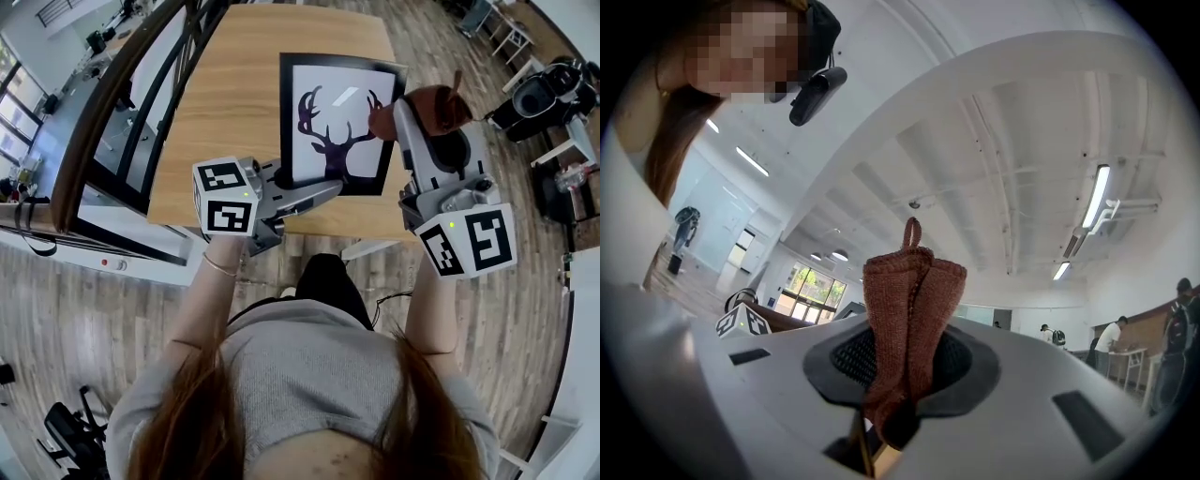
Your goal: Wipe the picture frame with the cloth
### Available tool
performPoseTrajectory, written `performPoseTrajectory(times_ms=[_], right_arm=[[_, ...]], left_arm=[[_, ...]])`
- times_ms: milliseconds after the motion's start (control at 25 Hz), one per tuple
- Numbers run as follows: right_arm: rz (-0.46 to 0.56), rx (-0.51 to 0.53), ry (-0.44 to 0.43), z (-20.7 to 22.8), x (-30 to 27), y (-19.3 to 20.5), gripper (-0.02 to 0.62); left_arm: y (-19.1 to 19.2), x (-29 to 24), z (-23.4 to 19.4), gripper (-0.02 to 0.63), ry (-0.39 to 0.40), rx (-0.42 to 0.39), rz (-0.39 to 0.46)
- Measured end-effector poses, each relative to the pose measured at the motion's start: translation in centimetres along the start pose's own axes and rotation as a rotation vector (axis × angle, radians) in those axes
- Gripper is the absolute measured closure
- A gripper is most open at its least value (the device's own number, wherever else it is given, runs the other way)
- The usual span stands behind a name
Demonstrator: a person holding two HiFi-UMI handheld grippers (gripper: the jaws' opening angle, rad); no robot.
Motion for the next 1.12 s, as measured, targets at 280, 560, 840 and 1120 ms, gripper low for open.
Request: performPoseTrajectory(times_ms=[280,560,840,1120], right_arm=[[-0.071,-0.033,-0.012,-0.8,1.7,2.3,0.499],[-0.134,-0.089,-0.008,-1.1,3.1,4.8,0.499],[-0.189,-0.122,-0.005,-1.4,4.1,6.5,0.499],[-0.210,-0.144,0.007,-1.5,4.4,7.4,0.499]], left_arm=[[0.0,0.0,-0.1,0.558,-0.005,0.022,0.016],[0.0,0.0,-0.2,0.558,-0.023,0.017,0.008],[0.0,0.1,-0.2,0.560,-0.030,0.029,0.012],[0.2,0.1,-0.5,0.560,-0.025,0.039,0.008]])
Point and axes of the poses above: the fingertips, and each gripper's own axes: x backward along the fingers, z to its right, y out of its underside, the point moved 6 cm from there along x, backward along the fingers, and after that the axes turned 15 degrees about -x, right-handed, at the moved point
